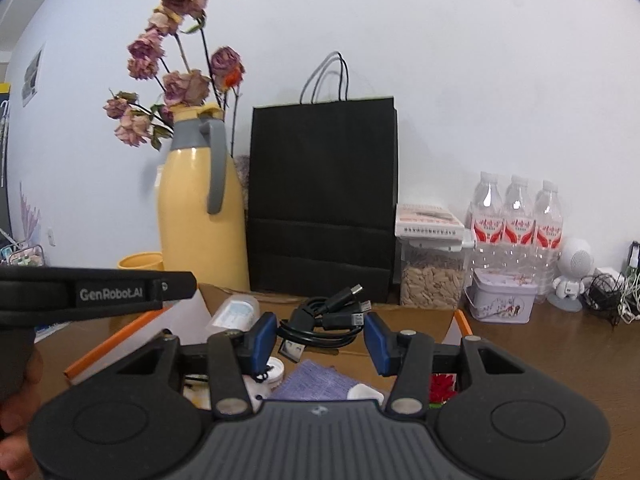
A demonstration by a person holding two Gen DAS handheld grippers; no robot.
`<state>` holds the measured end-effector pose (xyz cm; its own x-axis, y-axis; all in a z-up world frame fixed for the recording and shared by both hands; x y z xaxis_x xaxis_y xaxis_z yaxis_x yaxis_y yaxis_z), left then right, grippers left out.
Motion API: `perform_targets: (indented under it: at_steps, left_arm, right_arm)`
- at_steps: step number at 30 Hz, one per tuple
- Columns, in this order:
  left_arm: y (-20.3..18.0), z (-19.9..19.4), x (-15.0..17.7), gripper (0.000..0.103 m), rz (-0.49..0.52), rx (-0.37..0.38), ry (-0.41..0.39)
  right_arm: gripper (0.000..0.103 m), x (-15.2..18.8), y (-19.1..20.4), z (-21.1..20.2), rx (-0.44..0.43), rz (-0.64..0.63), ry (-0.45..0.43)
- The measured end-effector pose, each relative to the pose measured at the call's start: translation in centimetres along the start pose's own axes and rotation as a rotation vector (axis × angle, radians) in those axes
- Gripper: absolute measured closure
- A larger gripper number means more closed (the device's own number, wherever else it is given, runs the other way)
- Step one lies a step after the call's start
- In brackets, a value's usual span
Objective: Organize objects
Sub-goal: 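Carry the cap and cable into the box and open both grippers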
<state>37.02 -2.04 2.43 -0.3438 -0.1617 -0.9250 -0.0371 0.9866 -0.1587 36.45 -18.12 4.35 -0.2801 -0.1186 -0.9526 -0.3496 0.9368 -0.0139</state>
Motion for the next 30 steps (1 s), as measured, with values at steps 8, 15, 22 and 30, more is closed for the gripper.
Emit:
perform_targets:
  at_steps: [8, 15, 22, 30]
  left_arm:
    - [0.4, 1.2, 1.1, 0.070, 0.023, -0.031, 0.027]
    - [1.5, 0.6, 0.7, 0.000, -0.009, -0.112, -0.051]
    - [1.1, 0.9, 0.9, 0.000, 0.013, -0.105, -0.023]
    - [1.0, -0.4, 0.5, 0.000, 0.011, -0.096, -0.043]
  right_arm:
    - [0.056, 1.4, -0.7, 1.2, -0.002, 0.014, 0.056]
    - [0.007, 1.9, -1.7, 1.0, 0.034, 0.049, 0.066]
    - [0.000, 1.8, -2.0, 1.0, 0.036, 0.052, 0.079]
    - [0.000, 1.5, -1.8, 0.5, 0.032, 0.047, 0.075]
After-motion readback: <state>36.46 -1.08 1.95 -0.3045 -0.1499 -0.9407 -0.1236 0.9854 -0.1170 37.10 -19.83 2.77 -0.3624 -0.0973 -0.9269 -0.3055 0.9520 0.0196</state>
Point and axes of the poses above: each gripper's, at about its wrist camera, not at the fingertips, and z roughly the way its jaws point, y to its left, x to its underside, the point moved 5 cm from there along z, roughly the way its jaws point, and after that the axes turned 2 degrees about -z, right-handed, at the moved point
